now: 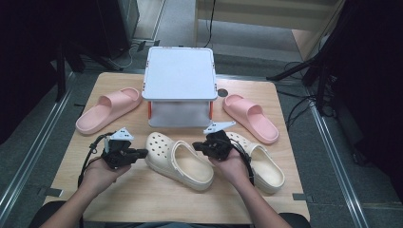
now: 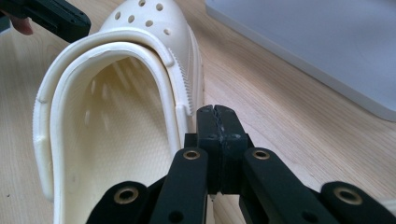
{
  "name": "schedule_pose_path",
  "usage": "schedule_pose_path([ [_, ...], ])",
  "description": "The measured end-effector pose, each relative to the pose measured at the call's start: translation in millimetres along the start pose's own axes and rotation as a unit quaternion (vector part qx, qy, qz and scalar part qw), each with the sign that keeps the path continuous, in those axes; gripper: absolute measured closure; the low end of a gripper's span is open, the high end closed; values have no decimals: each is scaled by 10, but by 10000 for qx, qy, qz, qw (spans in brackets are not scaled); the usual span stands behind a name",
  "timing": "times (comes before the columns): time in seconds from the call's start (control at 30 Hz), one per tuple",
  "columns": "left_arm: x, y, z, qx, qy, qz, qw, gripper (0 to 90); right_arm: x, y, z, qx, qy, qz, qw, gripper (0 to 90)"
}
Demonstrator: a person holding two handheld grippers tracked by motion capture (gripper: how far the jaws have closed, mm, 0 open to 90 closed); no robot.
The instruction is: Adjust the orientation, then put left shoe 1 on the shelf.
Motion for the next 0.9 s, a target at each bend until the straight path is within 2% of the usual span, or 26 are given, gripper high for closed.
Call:
schedule_pose_path([
  [0.13, -8, -34, -48, -80, 31, 37, 10000, 864, -22, -3, -65, -80, 26, 55, 9999, 900],
  [0.27, -13, -27, -68, -45, -9, 126, 9999, 869, -8, -4, -97, -119, 16, 62, 9999, 897],
  [0.4, -29, -22, -83, -29, 72, 35, 10000, 869, -14, -2, -94, -120, 15, 64, 9999, 896],
  [0.47, -55, -9, -96, -4, 171, -15, 9999, 869, -39, -6, -100, -130, 62, 78, 9999, 900],
  [0.67, -105, 14, -113, 19, 190, 59, 9998, 869, -97, -21, -102, -148, 92, 32, 9998, 900],
  [0.83, -176, 57, -145, 45, 325, 101, 9994, 870, -183, -53, -131, -250, 182, 92, 9995, 900],
  [0.9, -223, 91, -174, 92, 313, 196, 9993, 871, -236, -55, -141, -247, 240, 155, 9993, 900],
])
Point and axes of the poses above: each handheld gripper's, and its own axes: z roughly backward along the jaws, y roughly out of its top, x roughly to its right, the point moved 10 cm from there along -z, roughly forward along the jaws, and after that the axes turned 8 degrees about -z, right-handed, at the moved point
